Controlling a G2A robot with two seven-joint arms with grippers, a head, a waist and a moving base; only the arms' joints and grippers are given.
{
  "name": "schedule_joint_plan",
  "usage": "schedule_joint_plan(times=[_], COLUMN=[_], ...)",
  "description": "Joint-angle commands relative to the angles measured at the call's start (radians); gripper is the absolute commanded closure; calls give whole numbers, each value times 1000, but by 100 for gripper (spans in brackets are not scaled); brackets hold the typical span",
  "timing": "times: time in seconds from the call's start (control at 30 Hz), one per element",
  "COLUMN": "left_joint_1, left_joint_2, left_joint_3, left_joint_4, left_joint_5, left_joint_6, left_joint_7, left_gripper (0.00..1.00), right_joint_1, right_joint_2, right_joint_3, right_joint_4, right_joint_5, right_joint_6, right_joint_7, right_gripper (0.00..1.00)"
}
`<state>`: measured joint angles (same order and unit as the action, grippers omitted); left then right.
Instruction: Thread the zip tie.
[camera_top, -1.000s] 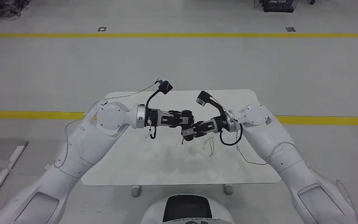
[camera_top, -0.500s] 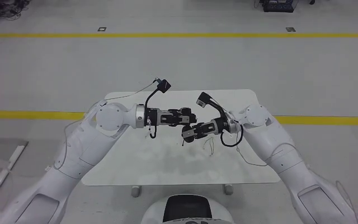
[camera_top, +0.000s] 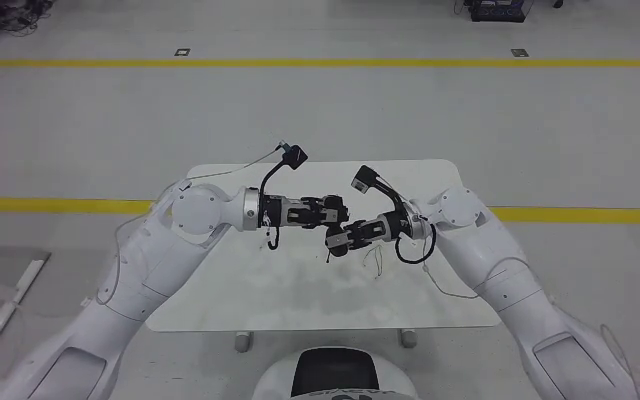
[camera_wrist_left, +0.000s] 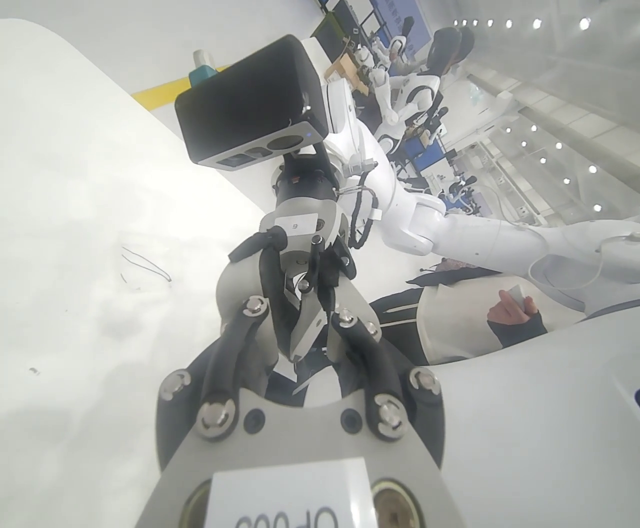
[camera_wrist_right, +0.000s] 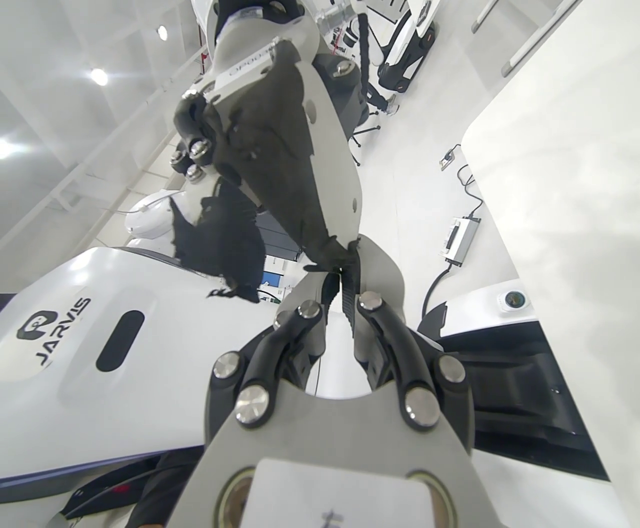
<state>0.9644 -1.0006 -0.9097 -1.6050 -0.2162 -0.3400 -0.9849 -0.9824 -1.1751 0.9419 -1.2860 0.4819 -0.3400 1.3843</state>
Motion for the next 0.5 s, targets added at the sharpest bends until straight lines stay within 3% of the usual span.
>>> schedule_joint_plan(times=[0.0, 0.47], left_joint_1=[1, 7], left_joint_2=[0, 0], left_joint_3=[-1, -5], left_joint_4=[0, -2], left_joint_5=[2, 19], left_joint_6=[0, 0], left_joint_7=[-1, -3], left_gripper=[97, 100], right_joint_1=[-1, -9], right_joint_2=[0, 1], right_joint_3=[1, 10], right_joint_4=[-1, -11], right_joint_5=[-1, 3], right_joint_6=[0, 0], right_joint_7=[-1, -1], right_gripper=[100, 100])
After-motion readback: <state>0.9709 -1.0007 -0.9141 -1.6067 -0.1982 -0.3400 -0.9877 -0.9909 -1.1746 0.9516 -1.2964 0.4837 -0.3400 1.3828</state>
